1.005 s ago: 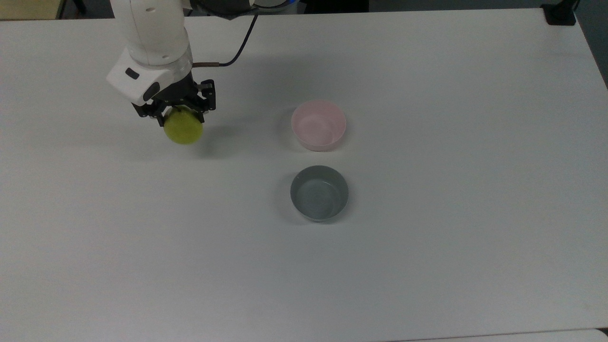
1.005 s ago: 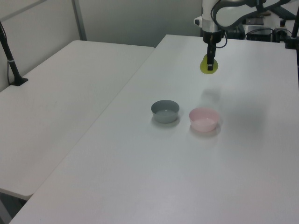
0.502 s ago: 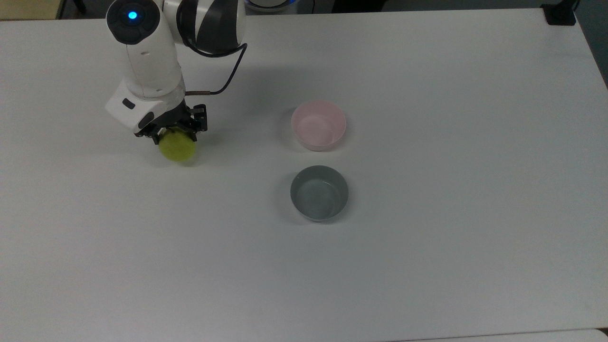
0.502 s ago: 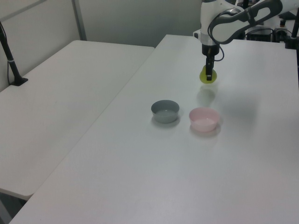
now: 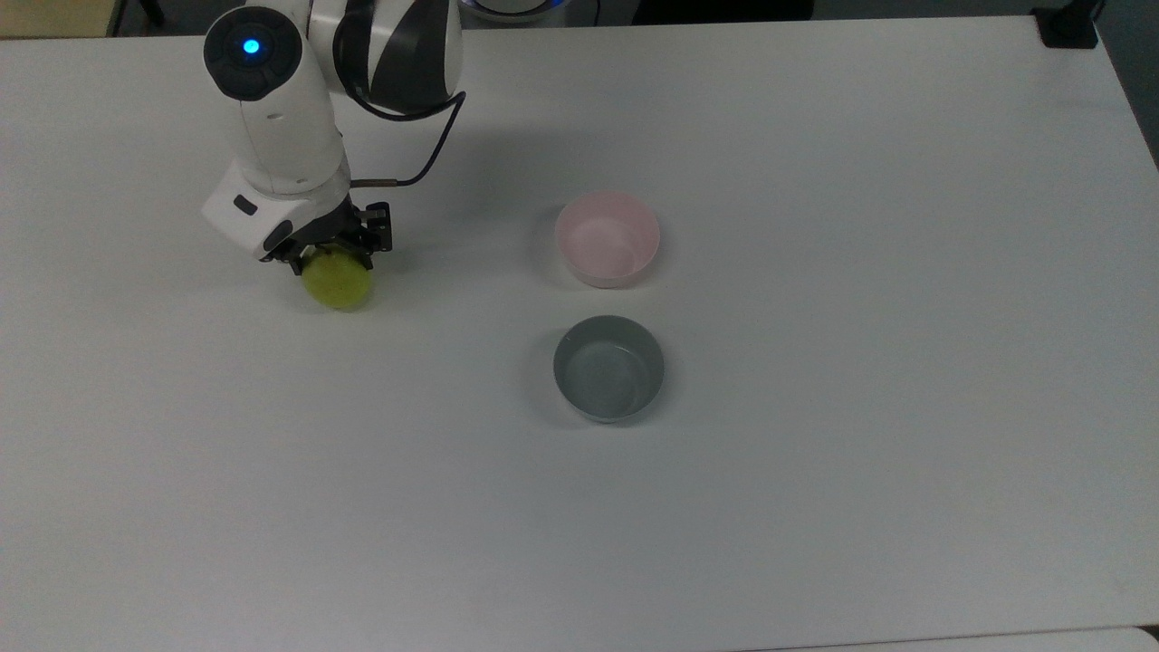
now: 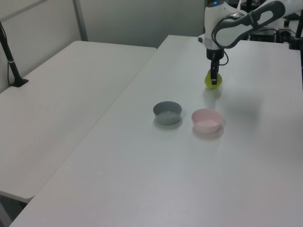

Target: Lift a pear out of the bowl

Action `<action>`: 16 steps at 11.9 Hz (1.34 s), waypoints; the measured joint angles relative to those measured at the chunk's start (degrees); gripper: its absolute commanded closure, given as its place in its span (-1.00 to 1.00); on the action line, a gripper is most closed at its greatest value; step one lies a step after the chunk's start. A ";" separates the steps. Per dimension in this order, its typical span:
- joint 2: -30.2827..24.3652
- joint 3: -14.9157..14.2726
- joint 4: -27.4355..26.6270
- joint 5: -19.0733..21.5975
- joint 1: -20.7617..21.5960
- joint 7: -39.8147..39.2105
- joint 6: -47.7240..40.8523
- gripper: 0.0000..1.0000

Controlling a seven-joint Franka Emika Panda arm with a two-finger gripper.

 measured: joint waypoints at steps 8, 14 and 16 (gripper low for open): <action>-0.38 0.00 -0.64 -0.15 -0.27 -0.04 0.71 -1.00; -8.61 0.68 3.08 -0.11 2.03 1.82 -9.22 -1.00; -11.32 0.80 3.32 -0.11 4.89 4.82 -12.93 -1.00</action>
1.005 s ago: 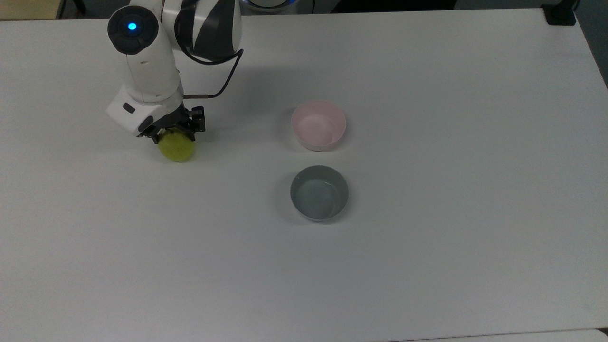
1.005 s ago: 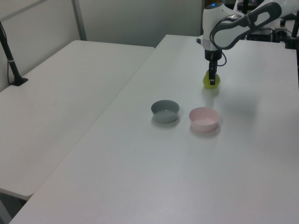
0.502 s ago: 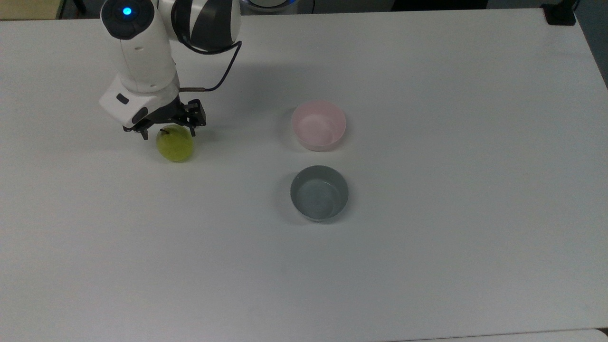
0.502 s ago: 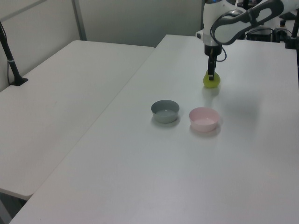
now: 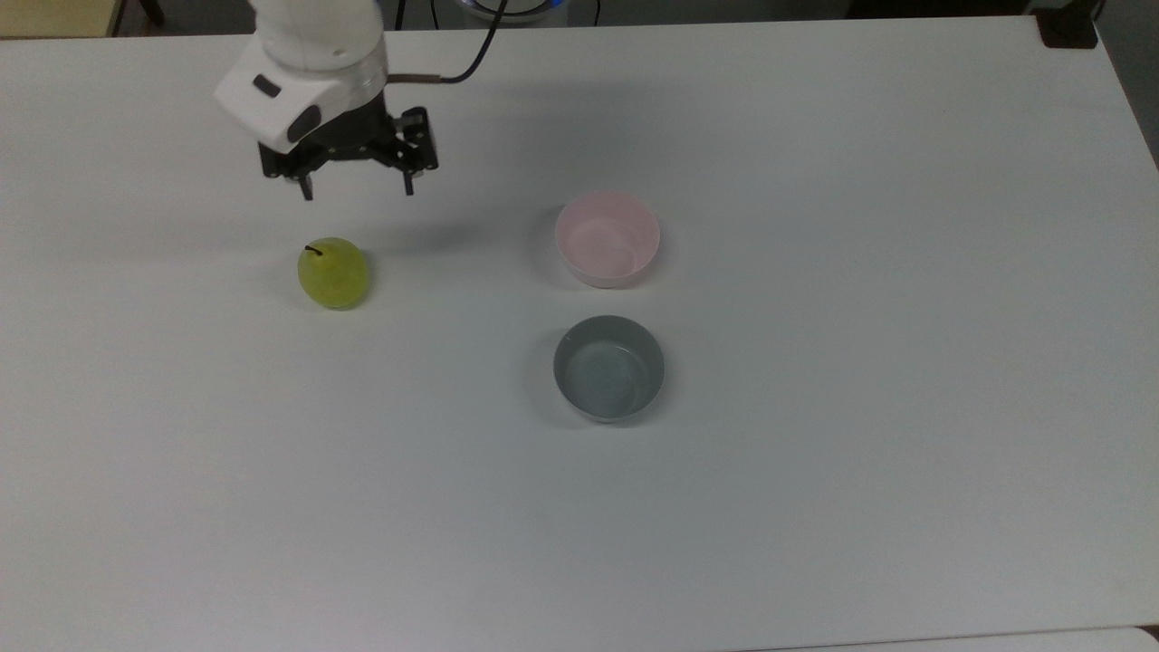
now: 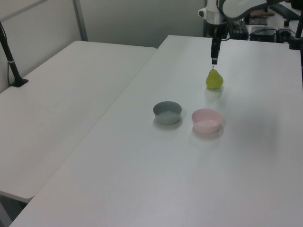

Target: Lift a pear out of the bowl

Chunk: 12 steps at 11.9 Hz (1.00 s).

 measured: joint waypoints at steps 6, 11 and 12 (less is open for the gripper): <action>-7.79 0.13 0.89 0.00 6.36 9.56 -9.32 -1.00; -11.67 0.03 0.92 0.00 7.83 13.25 -13.17 -1.00; -12.01 -0.04 0.92 0.00 7.83 13.30 -13.44 -1.00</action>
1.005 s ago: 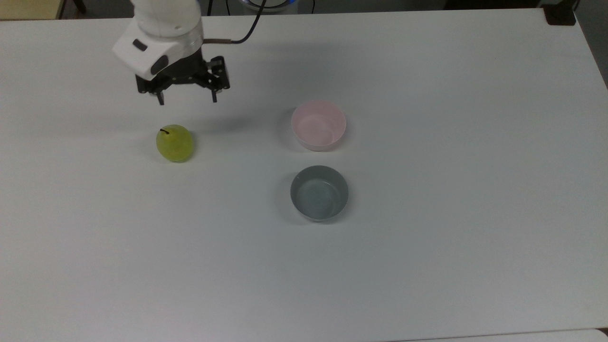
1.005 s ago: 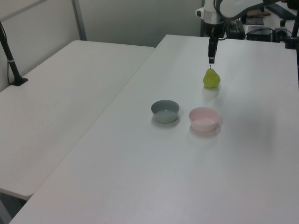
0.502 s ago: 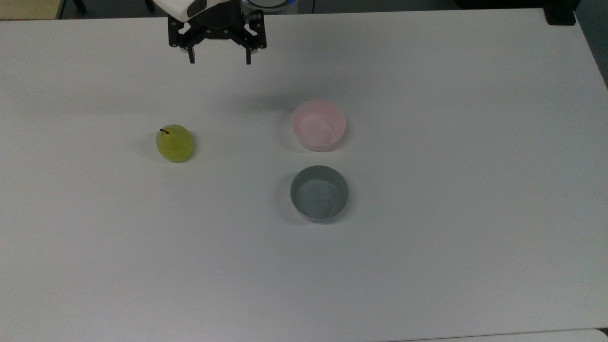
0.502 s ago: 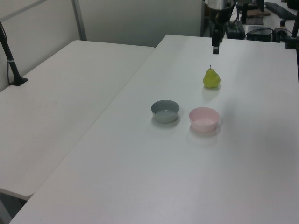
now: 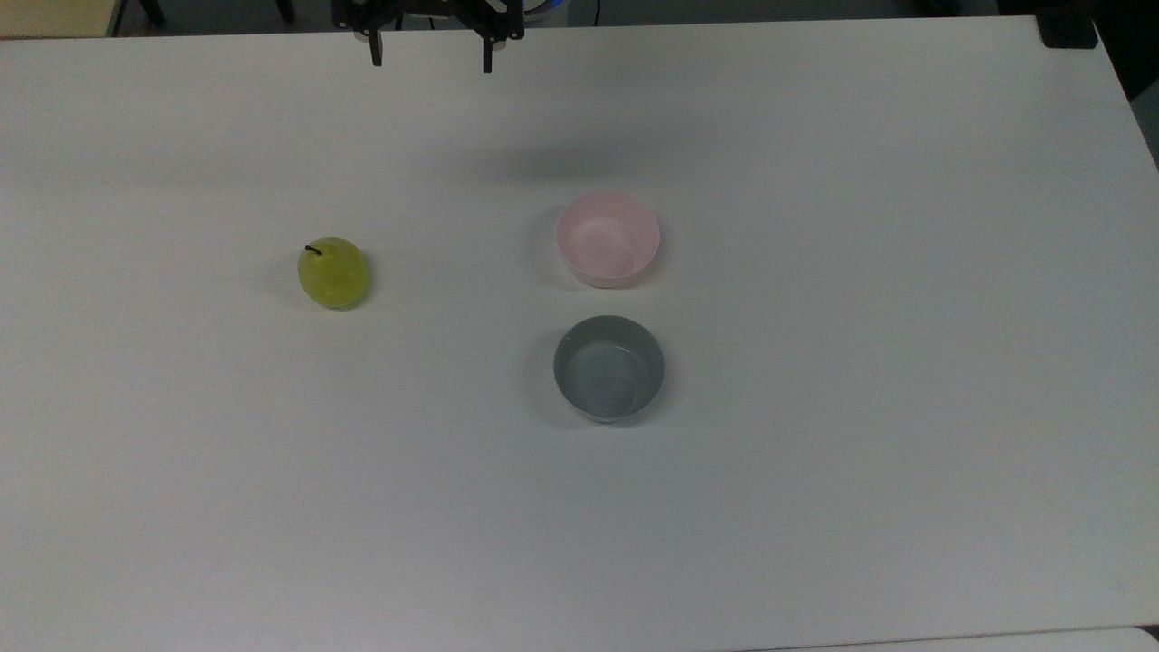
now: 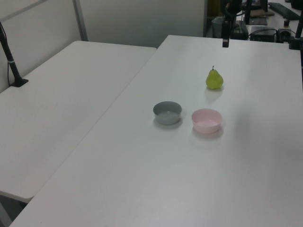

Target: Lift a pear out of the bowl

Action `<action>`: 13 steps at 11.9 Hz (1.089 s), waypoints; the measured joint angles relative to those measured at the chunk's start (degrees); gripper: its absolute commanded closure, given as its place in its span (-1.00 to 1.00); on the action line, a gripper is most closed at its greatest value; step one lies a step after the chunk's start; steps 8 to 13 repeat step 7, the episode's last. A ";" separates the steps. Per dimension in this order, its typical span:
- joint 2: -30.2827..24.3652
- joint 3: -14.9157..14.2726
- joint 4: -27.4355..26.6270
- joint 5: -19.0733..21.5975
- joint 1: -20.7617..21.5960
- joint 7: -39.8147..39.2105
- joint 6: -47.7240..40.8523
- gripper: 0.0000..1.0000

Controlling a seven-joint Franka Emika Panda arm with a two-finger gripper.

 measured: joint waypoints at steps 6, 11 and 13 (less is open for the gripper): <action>-0.10 -0.21 0.00 1.48 -0.17 0.11 -0.01 -1.00; -0.10 -0.21 0.00 1.49 -0.17 0.11 -0.01 -1.00; -0.10 -0.21 0.00 1.49 -0.17 0.11 -0.01 -1.00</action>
